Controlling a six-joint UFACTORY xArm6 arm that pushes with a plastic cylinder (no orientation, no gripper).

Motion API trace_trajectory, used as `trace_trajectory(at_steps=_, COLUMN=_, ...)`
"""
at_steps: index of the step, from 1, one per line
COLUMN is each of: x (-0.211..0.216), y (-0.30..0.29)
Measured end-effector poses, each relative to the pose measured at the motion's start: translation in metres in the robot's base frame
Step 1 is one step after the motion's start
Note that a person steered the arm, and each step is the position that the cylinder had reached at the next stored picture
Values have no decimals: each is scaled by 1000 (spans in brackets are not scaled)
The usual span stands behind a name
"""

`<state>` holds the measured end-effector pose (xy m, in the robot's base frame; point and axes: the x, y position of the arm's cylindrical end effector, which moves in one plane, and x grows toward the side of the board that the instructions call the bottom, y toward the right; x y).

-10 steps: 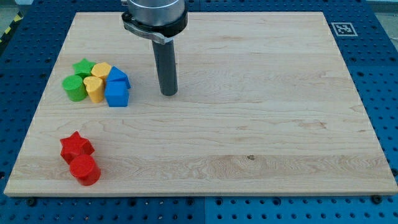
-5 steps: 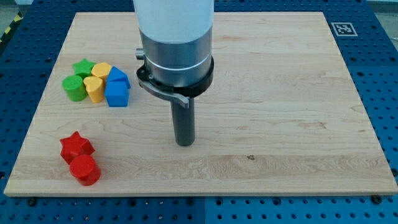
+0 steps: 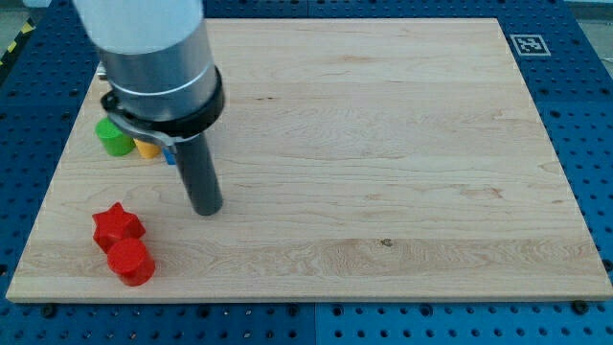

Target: Place your arm to the left side of the red blocks

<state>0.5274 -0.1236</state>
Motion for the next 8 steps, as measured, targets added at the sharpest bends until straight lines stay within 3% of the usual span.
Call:
trace_trajectory(at_steps=5, x=-29, y=-146)
trace_trajectory(at_steps=8, x=38, y=-165)
